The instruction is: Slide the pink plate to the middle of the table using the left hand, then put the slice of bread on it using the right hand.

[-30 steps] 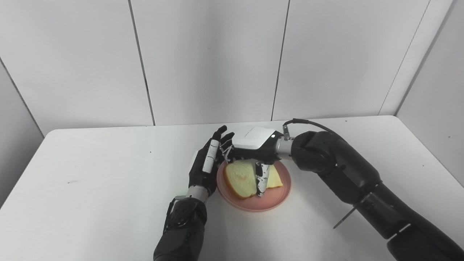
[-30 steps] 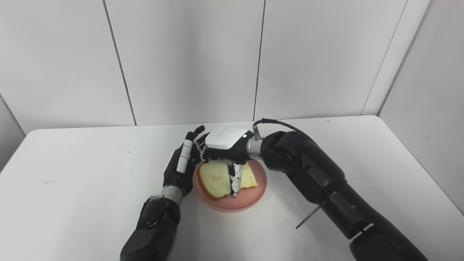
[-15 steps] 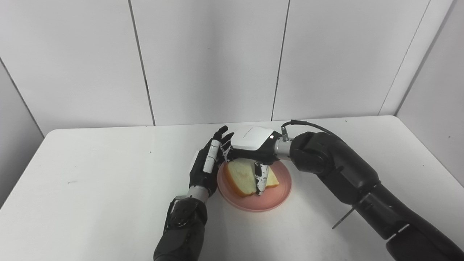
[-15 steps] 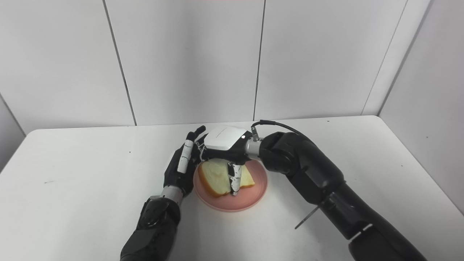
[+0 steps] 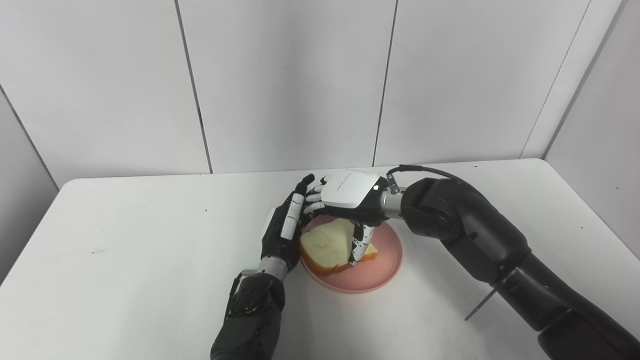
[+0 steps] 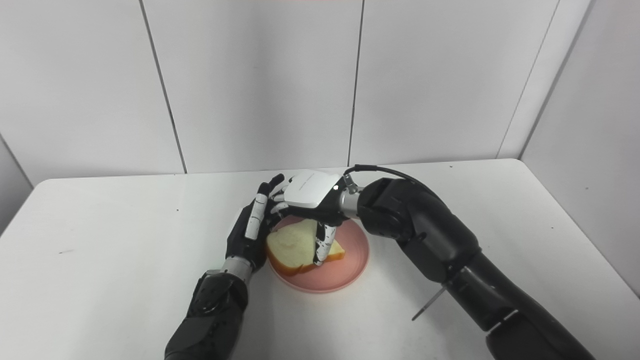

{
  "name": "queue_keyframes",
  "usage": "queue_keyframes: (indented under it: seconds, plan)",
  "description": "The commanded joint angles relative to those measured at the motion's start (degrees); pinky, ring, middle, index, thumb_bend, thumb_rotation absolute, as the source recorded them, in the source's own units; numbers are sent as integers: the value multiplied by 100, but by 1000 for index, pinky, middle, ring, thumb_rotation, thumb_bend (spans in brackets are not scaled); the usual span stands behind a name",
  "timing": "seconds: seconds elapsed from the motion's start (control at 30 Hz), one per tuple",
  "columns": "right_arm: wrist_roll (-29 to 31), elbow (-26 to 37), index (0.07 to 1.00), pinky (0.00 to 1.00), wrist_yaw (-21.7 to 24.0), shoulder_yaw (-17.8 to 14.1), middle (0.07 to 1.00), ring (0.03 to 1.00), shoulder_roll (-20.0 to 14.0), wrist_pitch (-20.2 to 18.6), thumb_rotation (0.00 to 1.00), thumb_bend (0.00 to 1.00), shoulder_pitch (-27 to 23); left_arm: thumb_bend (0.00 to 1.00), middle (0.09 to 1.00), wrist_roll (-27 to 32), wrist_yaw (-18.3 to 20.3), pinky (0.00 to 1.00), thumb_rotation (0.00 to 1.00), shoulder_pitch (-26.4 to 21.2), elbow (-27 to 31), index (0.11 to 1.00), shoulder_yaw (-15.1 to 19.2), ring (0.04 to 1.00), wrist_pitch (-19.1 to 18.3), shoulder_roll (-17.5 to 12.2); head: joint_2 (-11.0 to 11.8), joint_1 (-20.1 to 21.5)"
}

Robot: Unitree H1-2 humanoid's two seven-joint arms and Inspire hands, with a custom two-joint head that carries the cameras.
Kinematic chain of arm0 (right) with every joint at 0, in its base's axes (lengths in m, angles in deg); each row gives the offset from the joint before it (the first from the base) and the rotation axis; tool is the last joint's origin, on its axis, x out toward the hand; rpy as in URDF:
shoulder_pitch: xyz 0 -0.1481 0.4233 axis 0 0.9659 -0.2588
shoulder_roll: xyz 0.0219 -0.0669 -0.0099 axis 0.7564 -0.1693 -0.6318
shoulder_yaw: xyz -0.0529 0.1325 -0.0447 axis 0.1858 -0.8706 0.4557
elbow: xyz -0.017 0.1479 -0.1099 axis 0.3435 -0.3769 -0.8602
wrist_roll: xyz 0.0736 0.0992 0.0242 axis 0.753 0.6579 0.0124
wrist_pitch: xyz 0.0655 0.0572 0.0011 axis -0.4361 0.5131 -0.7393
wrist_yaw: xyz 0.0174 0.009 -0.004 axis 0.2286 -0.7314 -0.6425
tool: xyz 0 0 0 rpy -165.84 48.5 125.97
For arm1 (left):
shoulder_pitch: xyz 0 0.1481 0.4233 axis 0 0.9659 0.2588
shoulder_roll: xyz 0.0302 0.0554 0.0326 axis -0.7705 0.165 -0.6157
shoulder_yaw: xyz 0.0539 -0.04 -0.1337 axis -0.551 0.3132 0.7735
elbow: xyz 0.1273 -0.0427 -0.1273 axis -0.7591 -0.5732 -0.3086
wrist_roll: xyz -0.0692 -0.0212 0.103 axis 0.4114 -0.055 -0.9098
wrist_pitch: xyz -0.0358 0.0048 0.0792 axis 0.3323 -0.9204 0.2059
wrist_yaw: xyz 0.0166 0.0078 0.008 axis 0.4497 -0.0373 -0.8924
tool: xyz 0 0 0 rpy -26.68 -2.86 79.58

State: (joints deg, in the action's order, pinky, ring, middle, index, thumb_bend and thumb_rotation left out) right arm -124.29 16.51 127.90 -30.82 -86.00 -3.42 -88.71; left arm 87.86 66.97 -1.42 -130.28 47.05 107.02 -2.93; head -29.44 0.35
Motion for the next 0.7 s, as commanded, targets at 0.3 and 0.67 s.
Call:
queue_keyframes:
  seconds: [0.3, 0.67]
  plan:
    - [19, 535, 904, 1000, 343, -189, 955, 981, -1, -333, 367, 1000, -325, 918, 800, 49, 40, 794, 788, 666, -236, 861, 69, 831, -453, -100, -22, 78]
    - [1195, 850, 877, 1000, -160, -1239, 918, 948, -91, -633, 339, 1000, 332, 926, 813, 74, -87, 814, 792, 735, 32, 834, 175, 839, -341, -119, -35, 64]
